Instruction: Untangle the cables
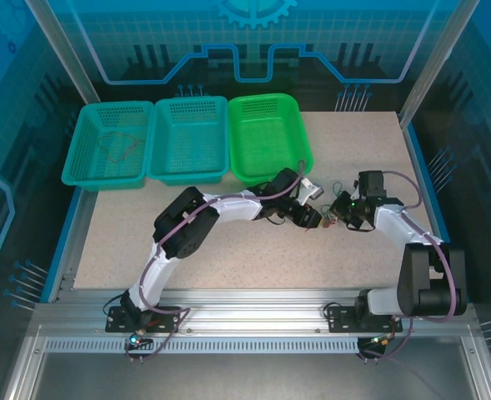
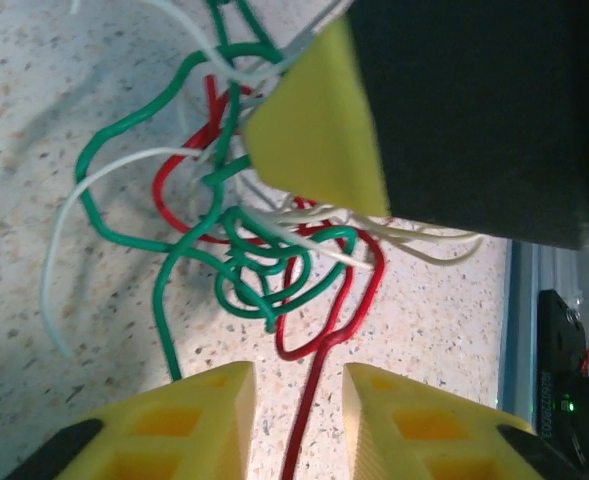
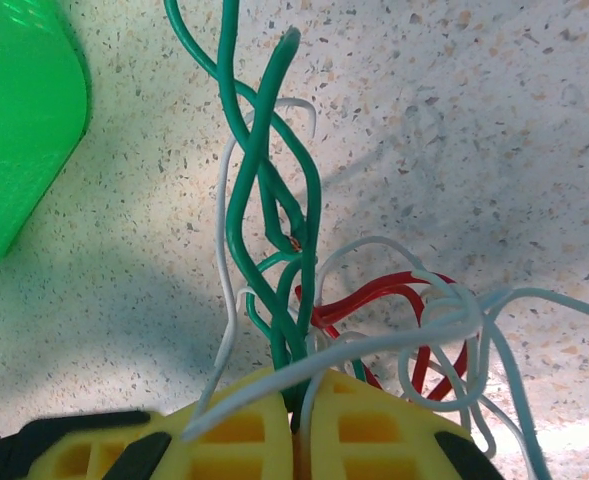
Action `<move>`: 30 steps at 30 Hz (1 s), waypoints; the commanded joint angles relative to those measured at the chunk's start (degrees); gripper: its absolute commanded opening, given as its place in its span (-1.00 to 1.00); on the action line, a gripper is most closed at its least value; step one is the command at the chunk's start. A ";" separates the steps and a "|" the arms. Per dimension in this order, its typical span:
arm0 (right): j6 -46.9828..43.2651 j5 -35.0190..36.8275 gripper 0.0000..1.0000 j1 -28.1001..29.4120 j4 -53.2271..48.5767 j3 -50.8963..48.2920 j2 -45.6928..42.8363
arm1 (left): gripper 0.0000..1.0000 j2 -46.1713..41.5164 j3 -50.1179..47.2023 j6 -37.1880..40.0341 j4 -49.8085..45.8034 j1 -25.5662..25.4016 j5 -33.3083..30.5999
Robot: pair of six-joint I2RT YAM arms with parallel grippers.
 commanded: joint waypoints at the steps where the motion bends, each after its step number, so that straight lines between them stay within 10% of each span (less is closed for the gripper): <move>1: 0.99 -0.21 -1.00 0.63 -0.51 1.87 0.90 | -0.58 -0.13 -1.87 -0.33 2.54 -0.10 4.28; 4: 1.18 -0.03 -1.00 0.58 -0.49 2.01 1.35 | -1.00 -0.30 -2.65 -0.27 2.59 -0.06 4.15; 15: 5.13 8.28 -1.00 -18.29 -0.43 -2.79 -7.93 | -1.00 -17.25 -25.68 -7.07 13.22 6.84 -5.14; 30: 1.26 10.01 -1.00 -14.15 -1.53 -6.10 -6.10 | -1.00 -20.37 -26.51 -3.31 5.71 9.01 -12.23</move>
